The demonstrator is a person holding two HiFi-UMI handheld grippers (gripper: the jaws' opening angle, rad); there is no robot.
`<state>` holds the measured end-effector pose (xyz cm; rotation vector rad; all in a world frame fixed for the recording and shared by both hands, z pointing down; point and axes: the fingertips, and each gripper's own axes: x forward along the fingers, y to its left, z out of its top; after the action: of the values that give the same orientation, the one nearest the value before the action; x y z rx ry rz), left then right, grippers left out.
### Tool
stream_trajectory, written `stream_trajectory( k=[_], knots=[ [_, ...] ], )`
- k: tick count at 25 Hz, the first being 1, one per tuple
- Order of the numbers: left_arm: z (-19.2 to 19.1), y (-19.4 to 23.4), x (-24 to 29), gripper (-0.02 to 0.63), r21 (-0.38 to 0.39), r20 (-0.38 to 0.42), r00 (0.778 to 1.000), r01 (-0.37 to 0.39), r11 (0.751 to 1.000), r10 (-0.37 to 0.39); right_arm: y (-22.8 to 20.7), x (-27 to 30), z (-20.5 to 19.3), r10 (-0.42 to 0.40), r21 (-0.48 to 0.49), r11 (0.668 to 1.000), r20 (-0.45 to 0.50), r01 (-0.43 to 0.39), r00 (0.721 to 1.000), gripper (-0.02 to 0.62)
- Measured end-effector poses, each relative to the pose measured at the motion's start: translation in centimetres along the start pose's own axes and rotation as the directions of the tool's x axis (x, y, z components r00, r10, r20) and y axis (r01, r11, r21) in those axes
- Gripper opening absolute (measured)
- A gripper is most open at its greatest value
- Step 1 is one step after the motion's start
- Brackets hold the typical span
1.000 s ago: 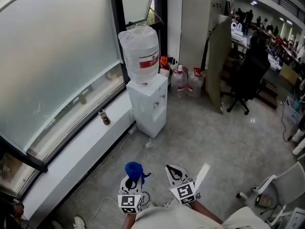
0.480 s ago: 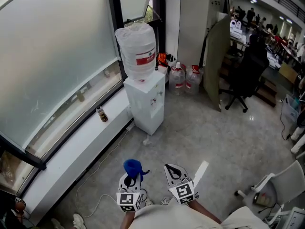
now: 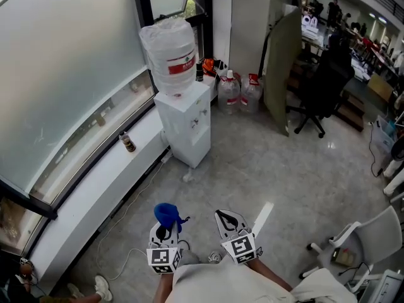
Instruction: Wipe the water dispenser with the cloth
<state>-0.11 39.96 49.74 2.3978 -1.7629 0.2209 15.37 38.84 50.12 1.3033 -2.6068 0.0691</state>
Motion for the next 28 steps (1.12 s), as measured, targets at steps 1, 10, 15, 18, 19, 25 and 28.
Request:
stream_trajectory(
  k=[1,10,15,18,19,25,28],
  knots=[
    [-0.1,-0.2,0.1,0.063,-0.002,0.000,1.000,-0.002,1.000,0.002,-0.2,-0.3,-0.2,0.001,0.002,1.000,-0.003,-0.001,1.000,0.014],
    [-0.3,-2.0,0.8,0.063,-0.001,-0.002,1.000,-0.016,1.000,0.016,-2.0,-1.4,-1.2,0.010,0.003,1.000,-0.014,-0.010,1.000,0.015],
    [-0.6,-1.7,1.0,0.063,-0.004,-0.002,1.000,-0.029,1.000,0.029,-2.1,-1.0,-1.6,0.017,0.000,1.000,-0.018,-0.017,1.000,0.014],
    [-1.1,-1.3,1.1,0.063,-0.015,-0.005,0.999,-0.038,0.999,0.038,-1.7,-0.5,-1.7,0.036,-0.004,0.999,-0.021,-0.036,0.999,0.014],
    [-1.2,-1.1,1.2,0.063,-0.018,-0.007,0.999,-0.040,0.999,0.040,-1.6,-0.3,-1.7,0.040,-0.005,0.999,-0.023,-0.040,0.999,0.015],
    [-1.1,0.5,2.5,0.063,-0.026,0.004,0.999,-0.054,0.998,0.055,-1.7,1.9,-1.4,0.057,-0.014,0.998,-0.021,-0.057,0.998,0.015],
    [-0.9,1.6,3.6,0.063,-0.031,0.006,0.998,-0.061,0.998,0.061,-1.9,3.6,-1.0,0.064,-0.022,0.998,-0.023,-0.065,0.998,0.014]
  ],
)
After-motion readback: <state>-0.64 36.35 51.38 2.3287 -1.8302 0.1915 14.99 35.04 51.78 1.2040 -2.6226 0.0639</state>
